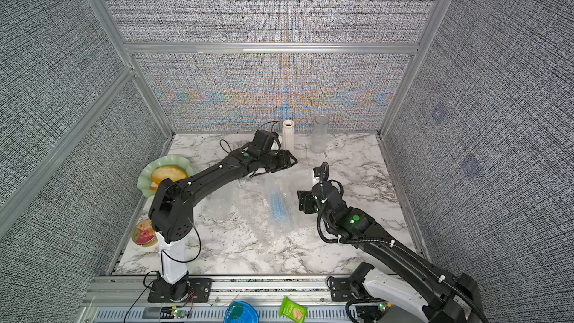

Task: Unwrap the vase from the bubble wrap
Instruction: Unwrap the bubble wrap.

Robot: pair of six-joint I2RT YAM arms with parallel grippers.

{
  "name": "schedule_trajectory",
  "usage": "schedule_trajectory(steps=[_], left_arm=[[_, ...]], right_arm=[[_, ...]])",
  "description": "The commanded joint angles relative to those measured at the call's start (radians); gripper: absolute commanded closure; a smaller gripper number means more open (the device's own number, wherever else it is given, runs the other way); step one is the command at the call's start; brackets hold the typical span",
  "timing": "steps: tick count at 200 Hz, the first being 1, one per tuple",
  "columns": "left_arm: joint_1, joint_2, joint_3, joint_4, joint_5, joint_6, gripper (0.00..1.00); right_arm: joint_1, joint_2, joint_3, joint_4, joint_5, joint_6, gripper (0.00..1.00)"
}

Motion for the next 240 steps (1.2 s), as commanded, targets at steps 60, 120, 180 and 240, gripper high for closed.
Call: schedule_trajectory(steps=[60,120,180,240], left_arm=[[0.137,-0.393,-0.385,-0.037,-0.083,0.186,0.30],[0.168,-0.507,-0.359,-0.218,-0.251,0.487,0.23],[0.176,-0.463,-0.345,-0.251,-0.314,0.539,0.24],[0.176,-0.319,-0.250,-0.391,-0.361,0.503,0.26]], right_arm=[[0.019,0.379,0.210,-0.065,-0.260,0.023,0.23],[0.021,0.572,0.276,-0.042,-0.341,0.099,0.24],[0.019,0.683,0.291,-0.010,-0.368,0.163,0.25],[0.034,0.708,0.310,-0.016,-0.336,0.188,0.27]])
